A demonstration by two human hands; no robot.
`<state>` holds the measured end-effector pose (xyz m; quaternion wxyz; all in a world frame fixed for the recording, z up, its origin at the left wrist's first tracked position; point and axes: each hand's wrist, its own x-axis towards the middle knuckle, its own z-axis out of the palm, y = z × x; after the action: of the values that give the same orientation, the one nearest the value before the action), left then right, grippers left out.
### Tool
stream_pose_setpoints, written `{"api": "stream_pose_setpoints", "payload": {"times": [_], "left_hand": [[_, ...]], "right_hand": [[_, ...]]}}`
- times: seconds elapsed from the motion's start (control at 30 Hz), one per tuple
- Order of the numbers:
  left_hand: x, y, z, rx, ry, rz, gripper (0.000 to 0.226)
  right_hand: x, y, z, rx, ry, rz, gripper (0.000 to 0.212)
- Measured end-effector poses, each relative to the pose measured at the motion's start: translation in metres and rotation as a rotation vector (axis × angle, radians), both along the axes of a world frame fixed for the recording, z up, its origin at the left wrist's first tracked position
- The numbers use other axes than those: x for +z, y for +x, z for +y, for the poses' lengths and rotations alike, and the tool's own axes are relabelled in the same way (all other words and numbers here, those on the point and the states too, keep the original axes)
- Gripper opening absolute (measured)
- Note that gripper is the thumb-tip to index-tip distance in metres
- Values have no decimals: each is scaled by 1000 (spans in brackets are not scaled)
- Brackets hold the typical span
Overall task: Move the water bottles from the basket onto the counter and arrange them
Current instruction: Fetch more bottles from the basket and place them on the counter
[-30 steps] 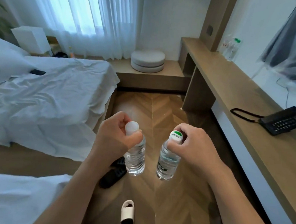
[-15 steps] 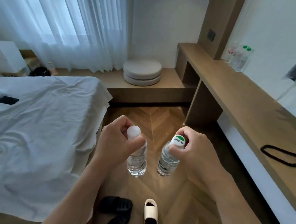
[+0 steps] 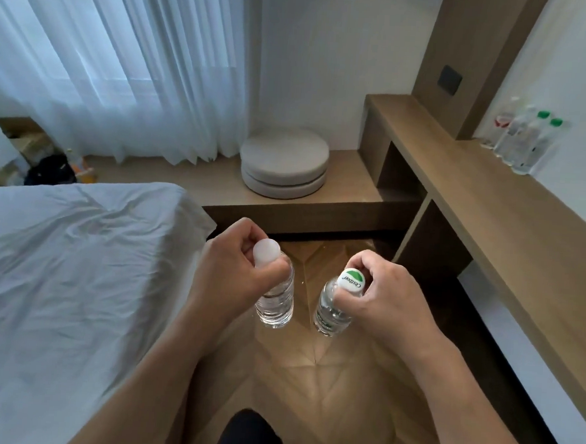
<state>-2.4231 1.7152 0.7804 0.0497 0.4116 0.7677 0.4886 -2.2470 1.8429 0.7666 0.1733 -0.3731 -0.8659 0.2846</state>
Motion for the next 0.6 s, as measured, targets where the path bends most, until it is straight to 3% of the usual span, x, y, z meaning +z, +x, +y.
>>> {"api": "stream_pose_setpoints", "payload": {"times": [0.6], "left_hand": [[-4, -262, 340, -272, -38, -30, 24]], "right_hand": [[-4, -236, 297, -249, -94, -9, 22]]}}
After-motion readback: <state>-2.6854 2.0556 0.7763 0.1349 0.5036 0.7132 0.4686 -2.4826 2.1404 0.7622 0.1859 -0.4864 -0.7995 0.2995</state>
